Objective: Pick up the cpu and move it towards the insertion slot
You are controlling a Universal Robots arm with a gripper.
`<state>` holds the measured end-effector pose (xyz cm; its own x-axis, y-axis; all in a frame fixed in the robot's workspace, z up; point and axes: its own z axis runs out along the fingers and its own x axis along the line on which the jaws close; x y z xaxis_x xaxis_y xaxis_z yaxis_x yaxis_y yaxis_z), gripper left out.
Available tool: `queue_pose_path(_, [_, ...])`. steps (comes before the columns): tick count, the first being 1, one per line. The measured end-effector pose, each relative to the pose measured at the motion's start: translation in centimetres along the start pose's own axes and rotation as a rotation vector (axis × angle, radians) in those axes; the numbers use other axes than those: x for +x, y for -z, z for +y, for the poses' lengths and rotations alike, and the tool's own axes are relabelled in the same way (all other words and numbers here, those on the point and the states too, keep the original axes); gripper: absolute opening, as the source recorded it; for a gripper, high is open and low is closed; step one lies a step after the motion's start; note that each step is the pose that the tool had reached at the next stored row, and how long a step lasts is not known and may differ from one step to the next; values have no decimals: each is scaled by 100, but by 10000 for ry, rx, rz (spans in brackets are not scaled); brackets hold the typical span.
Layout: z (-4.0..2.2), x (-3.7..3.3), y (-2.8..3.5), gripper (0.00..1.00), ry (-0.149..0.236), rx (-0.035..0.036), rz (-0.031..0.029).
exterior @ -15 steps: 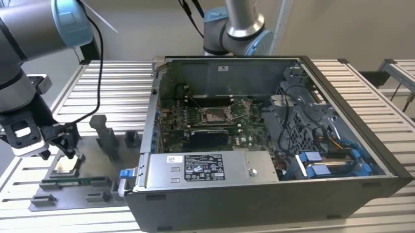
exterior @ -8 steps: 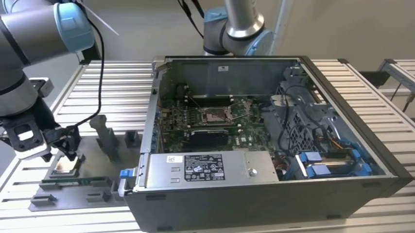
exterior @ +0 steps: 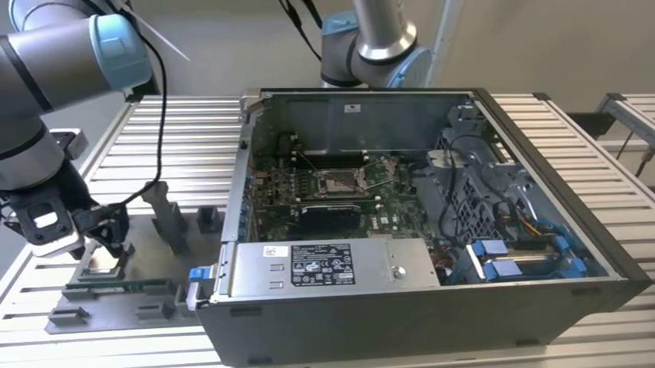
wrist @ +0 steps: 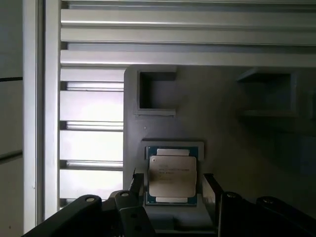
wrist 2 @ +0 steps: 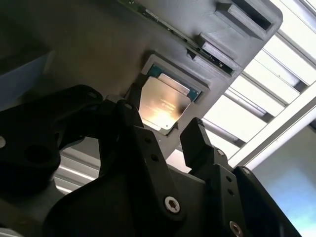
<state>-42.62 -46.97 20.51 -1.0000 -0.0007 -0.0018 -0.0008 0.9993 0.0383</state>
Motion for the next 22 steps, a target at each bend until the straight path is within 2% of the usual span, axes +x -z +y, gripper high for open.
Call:
queue_pose_path(9, [-3, 0, -92, 100, 0, 0, -7])
queue_pose_path(22, [-6, 1, -153, 100, 0, 0, -19])
